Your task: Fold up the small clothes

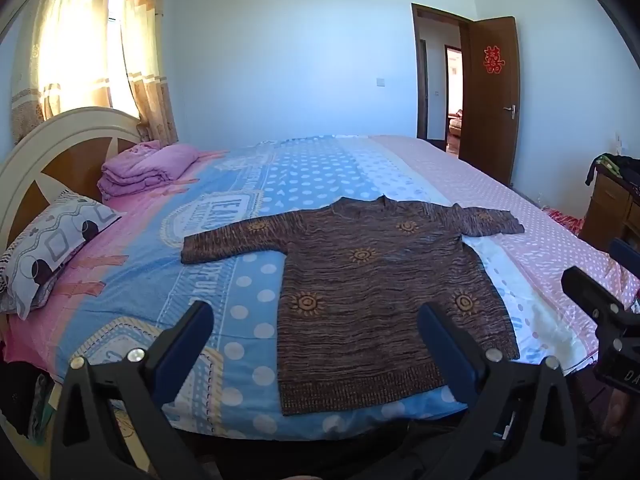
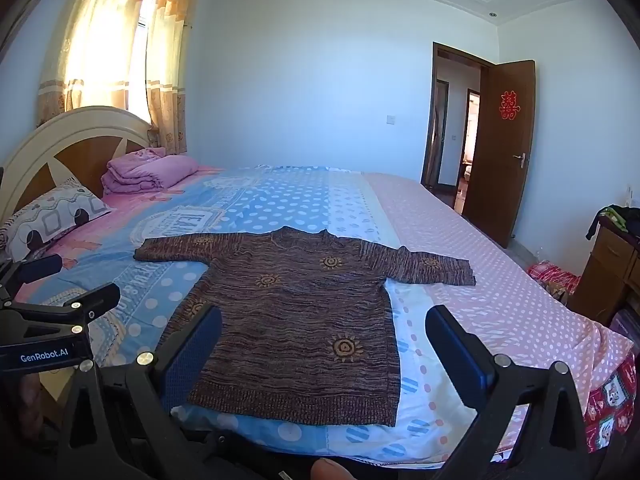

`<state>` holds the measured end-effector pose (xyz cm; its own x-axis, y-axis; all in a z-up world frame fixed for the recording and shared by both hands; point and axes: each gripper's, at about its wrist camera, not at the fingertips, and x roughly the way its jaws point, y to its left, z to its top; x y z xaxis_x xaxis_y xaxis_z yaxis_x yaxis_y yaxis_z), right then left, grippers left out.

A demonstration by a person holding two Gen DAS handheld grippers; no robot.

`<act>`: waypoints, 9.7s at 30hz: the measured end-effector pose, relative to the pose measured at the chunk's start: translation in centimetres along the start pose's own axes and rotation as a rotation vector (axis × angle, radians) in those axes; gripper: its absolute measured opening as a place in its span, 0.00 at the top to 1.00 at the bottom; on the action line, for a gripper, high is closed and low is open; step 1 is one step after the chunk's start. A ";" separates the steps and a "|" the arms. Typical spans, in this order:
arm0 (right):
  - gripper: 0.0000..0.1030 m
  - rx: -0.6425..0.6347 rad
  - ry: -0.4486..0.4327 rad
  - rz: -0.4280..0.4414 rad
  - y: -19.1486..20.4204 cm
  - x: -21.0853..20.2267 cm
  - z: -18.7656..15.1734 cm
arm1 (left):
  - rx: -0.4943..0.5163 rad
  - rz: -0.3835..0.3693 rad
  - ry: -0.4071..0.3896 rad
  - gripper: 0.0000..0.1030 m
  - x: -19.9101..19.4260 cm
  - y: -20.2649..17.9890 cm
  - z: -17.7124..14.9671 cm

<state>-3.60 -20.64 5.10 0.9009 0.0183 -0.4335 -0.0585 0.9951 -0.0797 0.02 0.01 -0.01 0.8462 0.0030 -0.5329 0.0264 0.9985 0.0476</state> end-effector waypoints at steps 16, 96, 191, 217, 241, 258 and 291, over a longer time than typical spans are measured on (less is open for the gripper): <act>0.01 0.013 0.008 0.009 -0.1 -0.1 0.0 | -0.035 0.024 0.003 0.00 0.4 1.0 0.1; 0.01 0.047 0.107 0.059 -1.3 3.9 -1.4 | -0.054 0.050 0.057 0.00 3.4 2.2 0.0; 0.92 0.054 0.248 0.070 -12.1 37.6 18.0 | -0.011 0.215 0.327 0.00 40.1 3.0 5.7; 0.53 0.031 0.385 0.260 -6.3 37.2 2.7 | -0.024 -0.013 0.329 0.00 37.1 -0.5 11.4; 1.00 0.192 0.466 0.048 -15.6 37.6 -3.3 | -0.008 0.041 0.337 0.00 43.9 -6.9 8.3; 0.98 0.255 0.491 0.122 -14.2 31.6 -4.9 | -0.046 0.041 0.338 0.00 43.8 -6.0 7.7; 0.55 -0.106 0.466 0.381 7.4 44.7 2.1 | -0.158 0.274 0.245 0.00 36.7 11.8 6.4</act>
<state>37.10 -12.30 -12.97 0.5271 0.3027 -0.7941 -0.4037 0.9114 0.0795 34.83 11.54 -13.57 0.6576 0.2646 -0.7054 -0.2810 0.9549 0.0961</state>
